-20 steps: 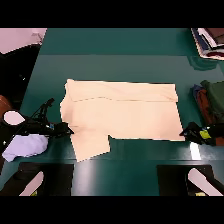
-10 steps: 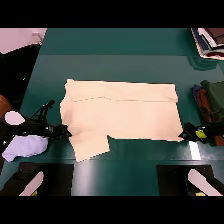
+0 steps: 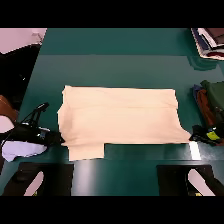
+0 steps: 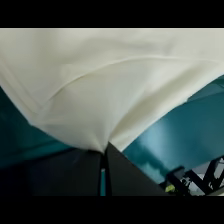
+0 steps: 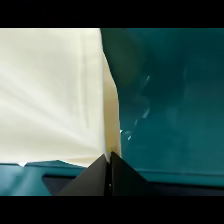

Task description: Fold the shirts.

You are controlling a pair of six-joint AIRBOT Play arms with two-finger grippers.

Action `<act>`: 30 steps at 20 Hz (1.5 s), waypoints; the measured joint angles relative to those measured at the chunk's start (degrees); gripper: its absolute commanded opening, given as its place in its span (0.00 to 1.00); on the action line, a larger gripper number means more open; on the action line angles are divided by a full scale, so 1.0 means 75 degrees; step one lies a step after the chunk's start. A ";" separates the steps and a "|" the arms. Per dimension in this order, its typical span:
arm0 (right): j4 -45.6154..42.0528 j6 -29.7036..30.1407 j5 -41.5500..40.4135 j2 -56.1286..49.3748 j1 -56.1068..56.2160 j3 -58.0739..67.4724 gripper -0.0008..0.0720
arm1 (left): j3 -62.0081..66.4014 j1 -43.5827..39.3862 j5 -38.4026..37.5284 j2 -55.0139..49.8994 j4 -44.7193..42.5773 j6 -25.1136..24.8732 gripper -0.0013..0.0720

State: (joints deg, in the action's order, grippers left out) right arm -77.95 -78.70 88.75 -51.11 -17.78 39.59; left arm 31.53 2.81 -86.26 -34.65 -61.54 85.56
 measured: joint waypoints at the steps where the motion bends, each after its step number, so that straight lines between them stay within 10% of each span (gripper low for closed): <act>1: -0.0067 -0.0006 0.0102 0.0166 0.0023 0.0140 0.03 | 0.0128 0.0000 -0.0289 0.0157 -0.0015 0.0099 0.04; 18: -0.0105 -0.0458 -0.1198 -0.4619 0.2428 0.5033 0.03 | 0.4363 -0.0003 0.3054 -0.5738 -0.0329 -0.1139 0.05; 19: 0.0009 -0.0463 -0.1239 -0.4858 0.2439 0.5286 0.04 | 0.4468 0.0000 0.3171 -0.5933 -0.0338 -0.1172 0.13; 21: 0.0265 -0.0469 -0.1285 -0.5286 0.2460 0.5744 0.28 | 0.4613 0.0003 0.3453 -0.6204 -0.0347 -0.1195 0.78; 22: 0.0437 -0.0469 -0.1306 -0.5447 0.2460 0.5910 0.51 | 0.4654 0.0009 0.3526 -0.6277 -0.0347 -0.1169 0.76; 25: 0.0991 -0.0463 -0.1408 -0.5738 0.2337 0.6228 0.58 | 0.4744 0.0000 0.3625 -0.6388 -0.0332 -0.0985 0.75; 26: 0.1157 -0.0428 -0.1419 -0.5791 0.2244 0.6277 0.58 | 0.4806 0.0006 0.3602 -0.6411 -0.0329 -0.0930 0.65; 28: 0.1547 -0.0291 -0.1259 -0.5846 0.1932 0.6344 0.58 | 0.4960 0.0006 0.3305 -0.6429 -0.0323 -0.0877 0.06; 30: 0.1874 -0.0099 -0.0857 -0.5881 0.1527 0.6379 0.58 | 0.5117 0.0003 0.3002 -0.6438 -0.0312 -0.0871 0.06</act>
State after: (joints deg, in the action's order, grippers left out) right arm -63.90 -79.44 82.32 -95.22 -6.33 87.44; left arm 69.91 2.83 -63.75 -82.94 -63.88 79.02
